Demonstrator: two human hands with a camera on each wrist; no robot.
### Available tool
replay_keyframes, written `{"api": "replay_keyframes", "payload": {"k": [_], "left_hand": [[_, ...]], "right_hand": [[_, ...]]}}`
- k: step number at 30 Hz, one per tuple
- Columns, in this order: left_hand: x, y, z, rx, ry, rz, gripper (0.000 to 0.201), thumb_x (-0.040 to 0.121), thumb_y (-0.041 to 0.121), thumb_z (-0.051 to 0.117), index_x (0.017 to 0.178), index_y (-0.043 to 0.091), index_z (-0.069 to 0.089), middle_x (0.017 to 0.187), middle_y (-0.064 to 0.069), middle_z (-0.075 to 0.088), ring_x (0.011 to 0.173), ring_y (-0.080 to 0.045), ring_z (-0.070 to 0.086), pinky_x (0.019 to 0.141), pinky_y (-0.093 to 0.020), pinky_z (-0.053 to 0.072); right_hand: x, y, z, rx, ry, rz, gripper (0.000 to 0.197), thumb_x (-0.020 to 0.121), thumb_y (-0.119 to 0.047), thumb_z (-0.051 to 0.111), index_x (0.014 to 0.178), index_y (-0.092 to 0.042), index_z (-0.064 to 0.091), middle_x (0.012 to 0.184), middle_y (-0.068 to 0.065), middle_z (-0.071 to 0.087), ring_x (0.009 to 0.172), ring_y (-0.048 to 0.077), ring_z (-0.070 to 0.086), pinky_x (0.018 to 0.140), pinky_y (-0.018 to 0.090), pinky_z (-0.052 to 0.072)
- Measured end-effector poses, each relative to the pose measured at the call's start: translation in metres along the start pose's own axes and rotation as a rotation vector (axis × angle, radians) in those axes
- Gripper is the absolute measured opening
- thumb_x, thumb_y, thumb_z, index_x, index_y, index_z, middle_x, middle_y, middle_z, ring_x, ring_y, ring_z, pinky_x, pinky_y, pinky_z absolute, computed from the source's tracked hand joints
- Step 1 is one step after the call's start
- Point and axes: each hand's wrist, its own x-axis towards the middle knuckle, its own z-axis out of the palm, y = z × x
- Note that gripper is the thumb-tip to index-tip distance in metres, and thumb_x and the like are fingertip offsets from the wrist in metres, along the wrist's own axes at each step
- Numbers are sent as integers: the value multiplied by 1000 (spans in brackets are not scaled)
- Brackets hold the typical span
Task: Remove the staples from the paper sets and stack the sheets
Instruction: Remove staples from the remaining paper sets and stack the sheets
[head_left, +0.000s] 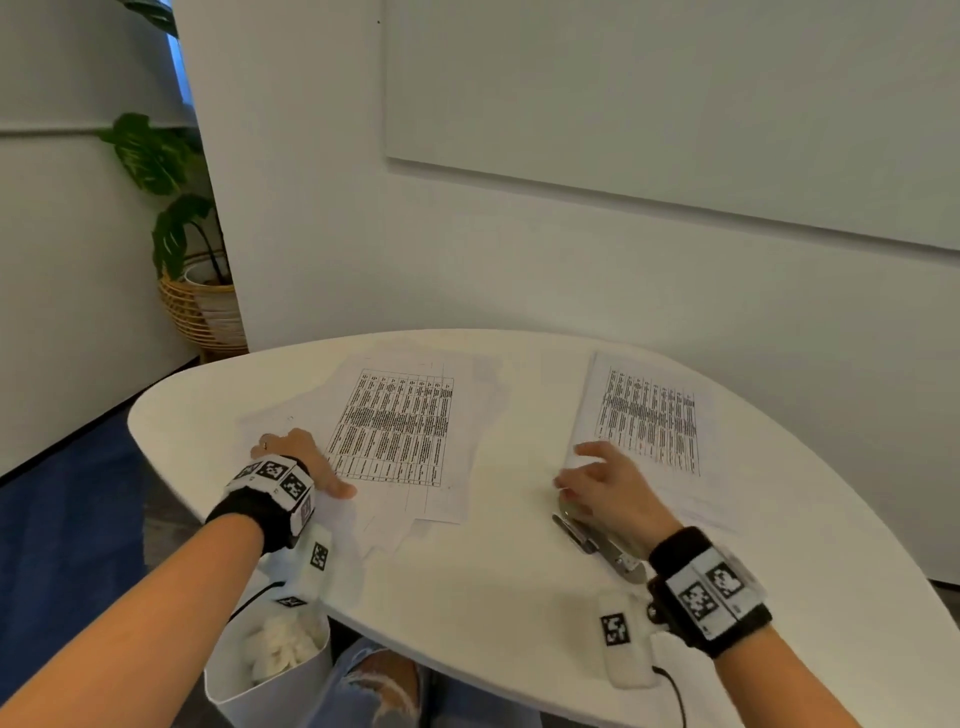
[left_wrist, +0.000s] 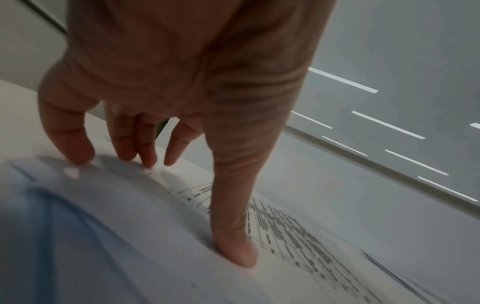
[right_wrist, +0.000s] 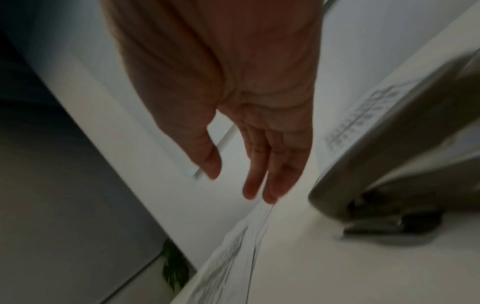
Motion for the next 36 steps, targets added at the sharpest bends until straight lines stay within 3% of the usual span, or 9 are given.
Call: {"api": "replay_keyframes", "payload": {"k": [4, 8, 15, 18, 21, 26, 29, 32, 36], "left_hand": [[-8, -3, 3, -63, 15, -41, 117, 54, 63, 82, 140, 4, 29, 146, -23, 27, 135, -37, 30, 110, -44, 33], [-14, -6, 1, -177, 9, -10, 110, 59, 58, 81, 137, -2, 33, 142, -18, 40, 134, -33, 35, 109, -37, 34], [-40, -2, 13, -282, -26, 292, 64, 88, 25, 65, 140, 3, 35, 139, -14, 47, 126, -27, 46, 98, -27, 38], [-59, -5, 22, -322, -158, 374, 59, 88, 20, 64, 139, 5, 38, 135, -12, 50, 121, -26, 50, 98, -27, 43], [-65, -10, 20, -550, -357, 351, 49, 82, 20, 73, 120, 2, 48, 123, -6, 56, 109, -21, 57, 90, -34, 52], [-68, -13, 11, -629, -114, 324, 66, 83, 19, 70, 135, 4, 32, 129, -11, 54, 113, -26, 54, 97, -39, 48], [-88, -9, 24, -527, -266, 446, 44, 84, 9, 69, 119, 13, 43, 111, -5, 60, 104, -23, 59, 89, -37, 53], [-112, -9, 29, -642, -410, 489, 34, 84, -1, 67, 100, 20, 45, 88, -2, 58, 84, -20, 62, 83, -39, 56], [-105, -6, 29, -742, -286, 486, 27, 85, 5, 67, 105, 15, 51, 102, -9, 63, 83, -18, 64, 81, -39, 57]], "right_hand": [[24, 1, 47, -319, -226, 68, 66, 79, -49, 64, 131, -19, 37, 114, -1, 62, 99, 18, 61, 94, 41, 49], [42, -6, 78, -195, -242, 149, 58, 89, -29, 63, 136, -9, 36, 120, 13, 56, 104, 23, 58, 78, 30, 53], [42, -10, 105, -159, -227, 165, 53, 91, -22, 59, 134, -4, 35, 86, 5, 57, 75, 18, 57, 79, 35, 52], [43, -5, 99, -179, -212, 175, 50, 90, -22, 59, 131, -2, 38, 87, 8, 60, 76, 19, 58, 77, 35, 54], [38, -3, 87, -198, -144, 145, 30, 90, -20, 61, 113, -5, 51, 100, 12, 61, 85, 23, 62, 76, 35, 55], [23, 0, 60, -379, -215, 16, 11, 88, -18, 61, 98, -15, 56, 89, -2, 60, 78, 14, 57, 65, 24, 50], [18, 3, 34, -587, -194, -63, 18, 88, -28, 60, 100, -15, 58, 87, -1, 59, 66, 10, 52, 52, 19, 42], [9, 10, 5, -641, -106, -85, 25, 92, -38, 55, 103, -16, 62, 98, 3, 63, 80, 17, 59, 66, 25, 46], [6, 26, -17, -833, -17, -23, 34, 88, -41, 60, 114, -20, 59, 110, 9, 58, 96, 23, 56, 77, 28, 41]]}}
